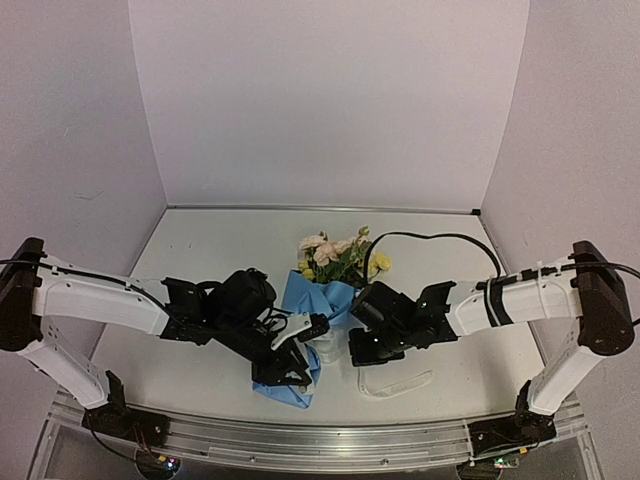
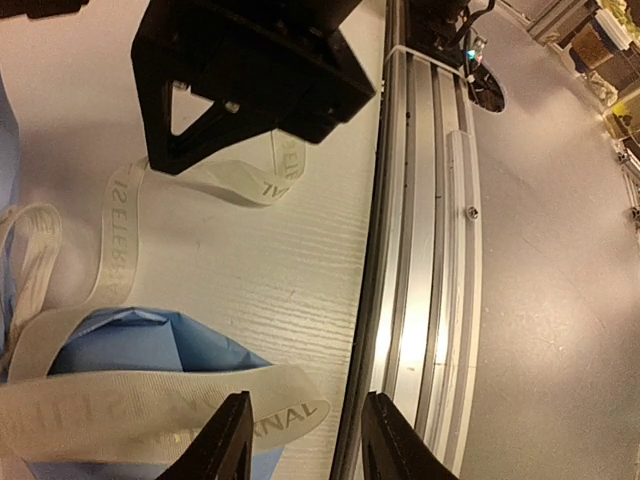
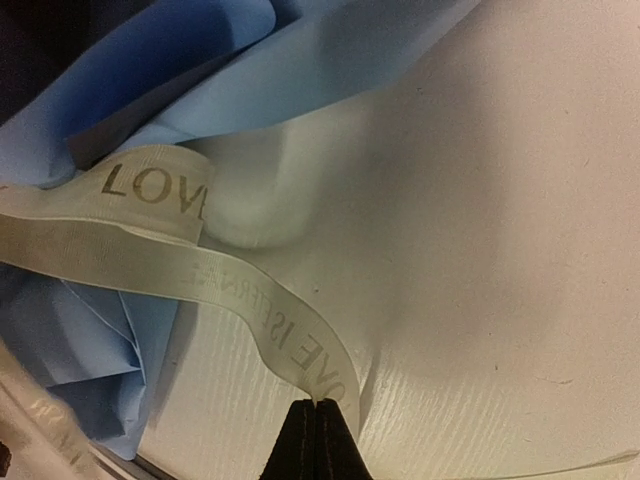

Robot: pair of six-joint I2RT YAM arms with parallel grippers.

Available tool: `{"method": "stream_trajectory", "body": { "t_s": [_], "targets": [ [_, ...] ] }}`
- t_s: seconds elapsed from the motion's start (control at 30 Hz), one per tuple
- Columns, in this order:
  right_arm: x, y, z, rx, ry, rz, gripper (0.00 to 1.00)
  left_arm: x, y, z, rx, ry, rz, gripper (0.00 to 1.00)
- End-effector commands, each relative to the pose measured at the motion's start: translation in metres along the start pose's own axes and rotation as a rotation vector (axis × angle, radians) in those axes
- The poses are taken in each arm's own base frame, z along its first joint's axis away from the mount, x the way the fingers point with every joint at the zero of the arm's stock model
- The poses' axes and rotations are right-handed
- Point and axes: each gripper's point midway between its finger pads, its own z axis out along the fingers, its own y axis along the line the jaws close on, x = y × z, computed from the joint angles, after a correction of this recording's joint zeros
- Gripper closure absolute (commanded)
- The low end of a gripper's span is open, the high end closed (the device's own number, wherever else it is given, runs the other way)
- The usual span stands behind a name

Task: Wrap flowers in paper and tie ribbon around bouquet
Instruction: Cross the half-tied ribbon over the folded bouquet.

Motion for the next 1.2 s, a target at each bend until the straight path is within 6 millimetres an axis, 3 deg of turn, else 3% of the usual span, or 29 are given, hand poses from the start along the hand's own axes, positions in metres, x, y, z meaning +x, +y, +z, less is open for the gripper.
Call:
{"method": "stream_trajectory", "body": {
  "t_s": [0.0, 0.13, 0.2, 0.33, 0.4, 0.5, 0.67, 0.9, 1.17],
  "targets": [
    [-0.010, 0.019, -0.015, -0.098, -0.038, -0.004, 1.00, -0.012, 0.007, -0.022, -0.096, -0.047, -0.053, 0.50],
    [-0.011, 0.026, -0.023, -0.127, -0.056, -0.019, 1.00, -0.017, 0.002, -0.043, -0.117, -0.102, -0.080, 0.43],
    [-0.012, 0.030, -0.029, -0.143, -0.066, -0.034, 1.00, -0.030, 0.004, -0.056, -0.150, -0.157, -0.093, 0.40],
    [-0.014, 0.037, -0.040, -0.165, -0.092, -0.059, 1.00, -0.065, 0.035, -0.087, -0.305, -0.292, -0.118, 0.43],
    [-0.019, 0.037, -0.046, -0.167, -0.118, -0.066, 1.00, -0.071, 0.059, -0.090, -0.348, -0.293, -0.145, 0.48],
    [-0.027, 0.044, -0.053, -0.183, -0.143, -0.076, 1.00, -0.070, 0.080, -0.072, -0.360, -0.221, -0.146, 0.53],
    [-0.034, 0.058, -0.056, -0.224, -0.154, -0.082, 1.00, -0.072, 0.092, -0.041, -0.338, -0.141, -0.115, 0.53],
    [-0.038, 0.074, -0.055, -0.272, -0.147, -0.099, 1.00, -0.065, 0.104, -0.026, -0.357, -0.062, -0.093, 0.51],
    [-0.043, 0.083, -0.049, -0.289, -0.149, -0.095, 1.00, -0.046, 0.110, -0.015, -0.362, 0.018, -0.091, 0.59]
  ]
}}
